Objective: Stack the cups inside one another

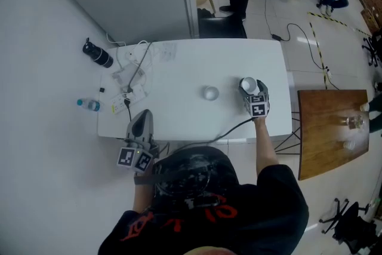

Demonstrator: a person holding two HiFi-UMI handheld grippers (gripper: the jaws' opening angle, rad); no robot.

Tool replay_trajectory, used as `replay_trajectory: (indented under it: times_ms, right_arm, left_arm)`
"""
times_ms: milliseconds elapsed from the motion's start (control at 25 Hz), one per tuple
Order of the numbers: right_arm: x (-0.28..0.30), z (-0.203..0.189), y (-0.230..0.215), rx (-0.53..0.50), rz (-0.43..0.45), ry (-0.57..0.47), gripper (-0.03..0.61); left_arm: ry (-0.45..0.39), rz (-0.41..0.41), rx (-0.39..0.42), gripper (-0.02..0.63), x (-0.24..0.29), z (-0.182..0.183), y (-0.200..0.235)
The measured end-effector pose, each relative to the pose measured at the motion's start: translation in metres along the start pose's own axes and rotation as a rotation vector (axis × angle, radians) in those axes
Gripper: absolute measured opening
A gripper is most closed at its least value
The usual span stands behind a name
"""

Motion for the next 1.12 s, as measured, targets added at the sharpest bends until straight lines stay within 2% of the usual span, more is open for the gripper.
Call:
replay_trajectory:
  times_ms: [240,480,600,760,960,1120]
  right_arm:
    - [-0.013,0.003,0.001,0.070,-0.017,-0.037,0.410]
    - [-0.041,0.009,0.017,0.129,-0.013,-0.079,0.410]
    - [-0.055,0.011,0.022,0.160,-0.019,-0.093,0.410]
    - [-0.071,0.012,0.025,0.159,-0.032,-0.105,0.410]
    - [-0.087,0.007,0.030,0.167,-0.045,-0.103,0.409]
    - [-0.090,0.000,0.048,0.173,0.007,-0.098,0.408]
  left_arm:
    - [0.021,-0.040,0.013,0.005,0.006,-0.003,-0.004]
    - [0.028,-0.102,0.056,0.003,0.012,-0.005,-0.015]
    - [0.044,-0.105,0.093,0.003,0.015,-0.008,-0.015]
    - [0.007,-0.111,0.035,0.003,0.017,-0.004,-0.011]
    - [0.020,-0.137,0.017,0.004,0.020,-0.006,-0.006]
    - [0.025,-0.130,0.006,0.003,0.017,-0.008,0.002]
Point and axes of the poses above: the fingertips, and each gripper's own axes: x forward along the fingers, y to its left, z out of its top, the point moved 2 cm from there along -x, backward along the fingers
